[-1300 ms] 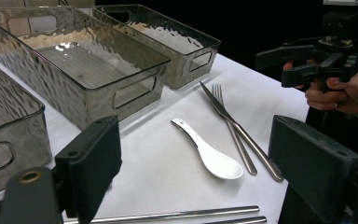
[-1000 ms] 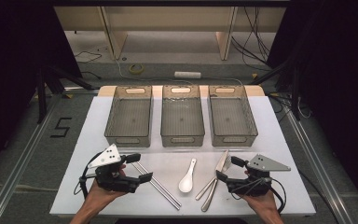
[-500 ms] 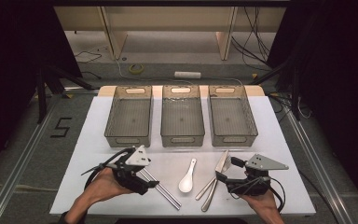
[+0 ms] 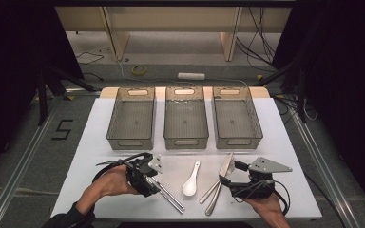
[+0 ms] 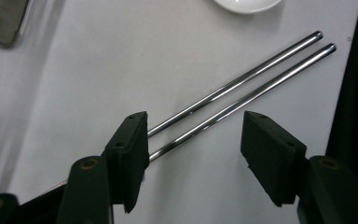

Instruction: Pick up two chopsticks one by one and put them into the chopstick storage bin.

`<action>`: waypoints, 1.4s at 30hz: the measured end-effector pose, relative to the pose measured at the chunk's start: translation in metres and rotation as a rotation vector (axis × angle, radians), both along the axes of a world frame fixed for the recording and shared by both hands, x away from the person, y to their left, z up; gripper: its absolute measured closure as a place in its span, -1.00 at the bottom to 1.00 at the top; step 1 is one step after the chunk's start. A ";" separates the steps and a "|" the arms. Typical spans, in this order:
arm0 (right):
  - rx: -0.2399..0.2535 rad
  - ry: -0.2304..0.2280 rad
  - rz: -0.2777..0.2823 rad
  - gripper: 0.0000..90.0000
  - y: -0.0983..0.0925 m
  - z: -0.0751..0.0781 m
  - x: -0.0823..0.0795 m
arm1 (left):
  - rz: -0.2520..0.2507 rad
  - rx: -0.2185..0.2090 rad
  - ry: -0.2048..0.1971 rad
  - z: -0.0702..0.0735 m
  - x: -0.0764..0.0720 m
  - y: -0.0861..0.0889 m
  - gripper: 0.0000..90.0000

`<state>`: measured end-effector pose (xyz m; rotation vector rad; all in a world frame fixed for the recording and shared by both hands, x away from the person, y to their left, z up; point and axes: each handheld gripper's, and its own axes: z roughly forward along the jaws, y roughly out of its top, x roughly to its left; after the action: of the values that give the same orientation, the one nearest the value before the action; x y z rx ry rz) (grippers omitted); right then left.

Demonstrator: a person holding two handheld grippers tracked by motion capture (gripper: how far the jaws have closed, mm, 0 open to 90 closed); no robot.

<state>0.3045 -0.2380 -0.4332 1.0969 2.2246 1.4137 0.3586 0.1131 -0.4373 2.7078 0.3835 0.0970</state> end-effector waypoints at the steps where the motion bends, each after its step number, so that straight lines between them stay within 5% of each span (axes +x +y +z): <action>1: 0.000 0.002 0.001 -0.53 0.000 0.000 0.000 | -0.002 0.005 0.005 -0.001 0.002 0.001 -0.04; 8: -0.005 0.005 0.007 -0.53 0.001 -0.001 0.001 | 0.004 0.022 0.023 -0.012 0.011 0.008 0.02; 12: -0.007 0.007 0.008 -0.53 0.001 -0.001 0.001 | -0.047 0.061 0.010 -0.015 0.013 0.006 0.07; 21: -0.011 0.010 0.013 -0.53 0.002 -0.002 0.001 | -0.079 0.095 0.016 -0.023 0.016 0.003 0.14; 42: -0.020 0.023 0.017 -0.52 0.003 -0.002 0.002 | -0.127 0.166 0.040 -0.024 0.014 -0.001 0.22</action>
<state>0.3067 -0.2353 -0.4356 1.0956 2.2646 1.3892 0.3726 0.1126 -0.4614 2.8940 0.2224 0.0404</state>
